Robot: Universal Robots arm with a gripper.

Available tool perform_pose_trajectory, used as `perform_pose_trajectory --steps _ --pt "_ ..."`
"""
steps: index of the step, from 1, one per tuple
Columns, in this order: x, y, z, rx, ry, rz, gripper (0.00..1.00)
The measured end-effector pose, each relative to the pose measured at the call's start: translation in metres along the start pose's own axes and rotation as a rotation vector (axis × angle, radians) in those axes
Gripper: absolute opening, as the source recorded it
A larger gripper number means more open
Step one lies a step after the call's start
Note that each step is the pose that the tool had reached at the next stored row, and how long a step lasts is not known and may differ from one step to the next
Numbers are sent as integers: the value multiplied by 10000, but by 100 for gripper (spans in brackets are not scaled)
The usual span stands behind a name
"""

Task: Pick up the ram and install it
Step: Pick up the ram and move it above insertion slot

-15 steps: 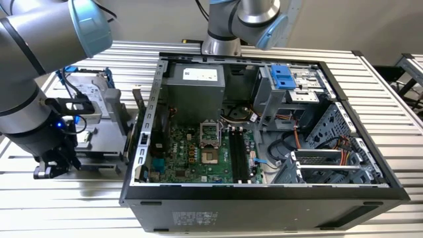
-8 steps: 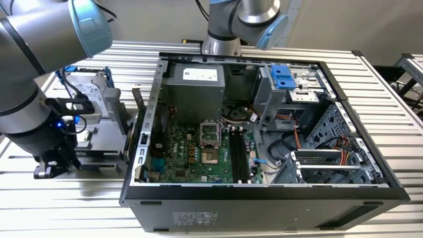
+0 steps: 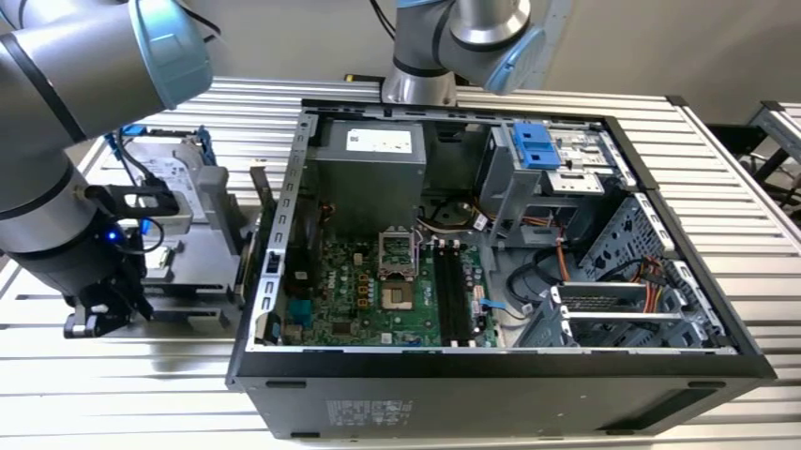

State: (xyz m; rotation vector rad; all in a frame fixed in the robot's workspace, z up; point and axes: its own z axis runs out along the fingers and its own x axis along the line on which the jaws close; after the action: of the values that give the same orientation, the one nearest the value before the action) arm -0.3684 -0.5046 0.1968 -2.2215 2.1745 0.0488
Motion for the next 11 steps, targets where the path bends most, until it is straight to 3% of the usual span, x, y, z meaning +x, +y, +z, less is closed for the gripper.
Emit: perform_pose_trajectory --steps 6,11 --pt "0 1 -3 0 0 0 0" --pt "-4 1 -88 -1 1 0 0"
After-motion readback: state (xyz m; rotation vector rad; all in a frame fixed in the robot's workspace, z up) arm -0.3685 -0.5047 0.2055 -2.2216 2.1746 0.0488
